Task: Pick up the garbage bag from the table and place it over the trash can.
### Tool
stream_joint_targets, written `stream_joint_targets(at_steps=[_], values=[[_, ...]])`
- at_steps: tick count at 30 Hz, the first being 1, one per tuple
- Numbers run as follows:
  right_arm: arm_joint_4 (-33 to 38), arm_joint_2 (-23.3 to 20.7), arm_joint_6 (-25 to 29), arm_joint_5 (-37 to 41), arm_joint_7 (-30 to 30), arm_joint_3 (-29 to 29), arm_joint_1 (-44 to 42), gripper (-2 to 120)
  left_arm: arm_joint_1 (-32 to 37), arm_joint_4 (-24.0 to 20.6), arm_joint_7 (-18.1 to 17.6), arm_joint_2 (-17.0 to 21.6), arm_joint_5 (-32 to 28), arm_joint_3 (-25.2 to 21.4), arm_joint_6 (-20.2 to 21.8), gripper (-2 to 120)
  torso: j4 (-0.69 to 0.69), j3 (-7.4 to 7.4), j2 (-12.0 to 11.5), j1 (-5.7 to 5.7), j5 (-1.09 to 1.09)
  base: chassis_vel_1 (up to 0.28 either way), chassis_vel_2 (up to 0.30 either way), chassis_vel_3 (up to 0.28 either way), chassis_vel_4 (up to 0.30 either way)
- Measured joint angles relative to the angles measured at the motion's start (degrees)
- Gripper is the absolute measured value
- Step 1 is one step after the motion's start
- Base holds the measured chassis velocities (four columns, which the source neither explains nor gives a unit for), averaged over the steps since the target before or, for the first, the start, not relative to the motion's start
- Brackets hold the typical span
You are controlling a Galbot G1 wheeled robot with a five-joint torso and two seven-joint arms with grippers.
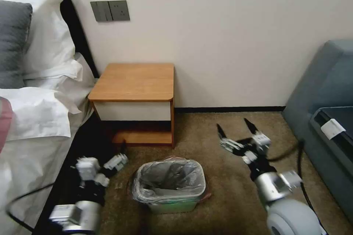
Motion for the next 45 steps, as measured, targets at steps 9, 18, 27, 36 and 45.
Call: stream_joint_targets(at_steps=[9,18,27,36,45], values=[[5.36,11.59,9.04,0.73,-7.51,5.84,-14.93,100,16.80,-3.75,0.05,-3.81,4.22,0.78,-10.10,100,0.04,0.00,0.00,0.00,-0.02,0.000,0.000,0.000,0.000],[5.63,11.87,9.49,0.64,-7.61,5.81,-15.26,100,18.01,-3.61,-0.39,-4.11,4.42,1.02,-10.99,100,0.04,0.00,0.00,0.00,0.00,0.000,0.000,0.000,0.000],[5.65,11.67,9.23,0.62,-7.40,5.64,-15.02,100,18.08,-3.44,-0.40,-4.08,4.36,1.06,-10.83,100,0.04,0.00,0.00,0.00,0.00,0.000,0.000,0.000,0.000],[5.66,11.57,9.07,0.62,-7.28,5.55,-14.89,100,18.11,-3.38,-0.42,-4.05,4.32,1.09,-10.67,100,0.04,0.00,0.00,0.00,0.00,0.000,0.000,0.000,0.000],[5.65,11.52,9.00,0.62,-7.23,5.52,-14.84,100,18.13,-3.34,-0.42,-4.04,4.29,1.09,-10.60,100,0.04,0.01,0.00,0.00,0.00,0.000,0.000,0.000,0.000]])
